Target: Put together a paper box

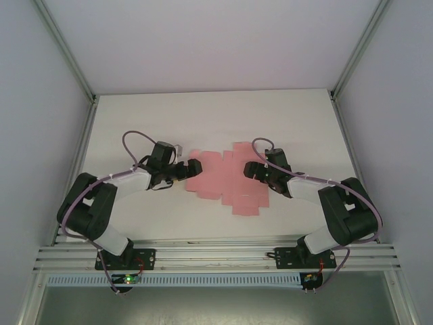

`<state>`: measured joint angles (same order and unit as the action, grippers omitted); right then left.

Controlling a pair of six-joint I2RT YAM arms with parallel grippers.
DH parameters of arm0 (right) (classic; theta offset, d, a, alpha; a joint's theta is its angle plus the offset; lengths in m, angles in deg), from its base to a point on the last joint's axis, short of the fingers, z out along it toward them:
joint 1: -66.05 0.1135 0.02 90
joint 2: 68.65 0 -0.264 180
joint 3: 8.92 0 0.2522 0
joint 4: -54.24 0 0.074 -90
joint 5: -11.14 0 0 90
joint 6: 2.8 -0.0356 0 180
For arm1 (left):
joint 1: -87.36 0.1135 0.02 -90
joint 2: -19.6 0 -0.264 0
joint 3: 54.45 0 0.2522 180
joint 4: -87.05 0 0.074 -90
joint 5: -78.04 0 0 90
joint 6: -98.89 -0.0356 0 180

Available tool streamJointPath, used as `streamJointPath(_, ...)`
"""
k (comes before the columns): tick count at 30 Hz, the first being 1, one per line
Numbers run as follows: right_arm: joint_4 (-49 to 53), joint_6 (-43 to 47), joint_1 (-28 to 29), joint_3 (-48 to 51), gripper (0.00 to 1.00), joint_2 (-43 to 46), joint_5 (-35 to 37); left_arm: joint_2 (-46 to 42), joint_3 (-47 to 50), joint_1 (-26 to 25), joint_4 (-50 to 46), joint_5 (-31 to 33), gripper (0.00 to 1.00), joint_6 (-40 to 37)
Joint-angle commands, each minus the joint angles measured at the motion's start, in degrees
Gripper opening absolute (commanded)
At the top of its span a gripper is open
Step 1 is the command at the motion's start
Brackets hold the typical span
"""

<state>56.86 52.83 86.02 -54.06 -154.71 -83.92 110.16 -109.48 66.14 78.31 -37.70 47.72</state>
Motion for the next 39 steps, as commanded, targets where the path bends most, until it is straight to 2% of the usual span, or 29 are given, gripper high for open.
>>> streamJointPath(1, 6.5, -1.5, -0.8, 2.6, 0.85, -2.5, -1.5, 2.1, -1.0, -0.9, 8.3, -6.3, 0.97, 2.8)
streamJointPath(7, 5.4, -1.1, -1.3, 4.1, 0.84, -1.3, -2.3, 3.5, -0.6, -1.4, 13.4, -9.3, 0.88, 4.8)
streamJointPath(9, 5.0, -1.0, -1.3, 4.3, 0.84, -1.2, -2.6, 3.7, -0.2, -1.5, 15.9, -10.7, 0.78, 5.7)
streamJointPath(14, 3.2, -0.4, -1.5, 5.2, 0.85, -0.1, -4.5, 2.3, 0.3, -1.6, 17.7, -11.0, 0.48, 6.0)
streamJointPath(18, 2.3, 0.8, -2.1, 5.7, 0.85, 3.1, -6.3, 0.3, -0.4, -1.7, 15.1, -10.0, 0.14, 4.1)
streamJointPath(20, 2.8, 1.9, -2.8, 5.5, 0.85, 5.9, -7.6, -1.0, -1.0, -1.8, 12.8, -9.3, 0.01, 2.6)
streamJointPath(26, 8.5, 5.9, -4.2, 3.9, 0.88, 19.4, -8.9, -8.6, -0.6, -1.8, 12.4, -9.3, 0.0, -0.7)
streamJointPath(33, 9.7, 3.8, -9.7, 6.8, 0.91, 38.6, -15.0, -20.4, 0.4, -2.3, 14.4, -12.0, 0.0, -1.0)
streamJointPath(39, 8.1, 3.9, -11.9, 6.8, 0.9, 45.6, -22.2, -30.0, 0.1, -3.6, 14.8, -12.6, 0.0, -1.0)
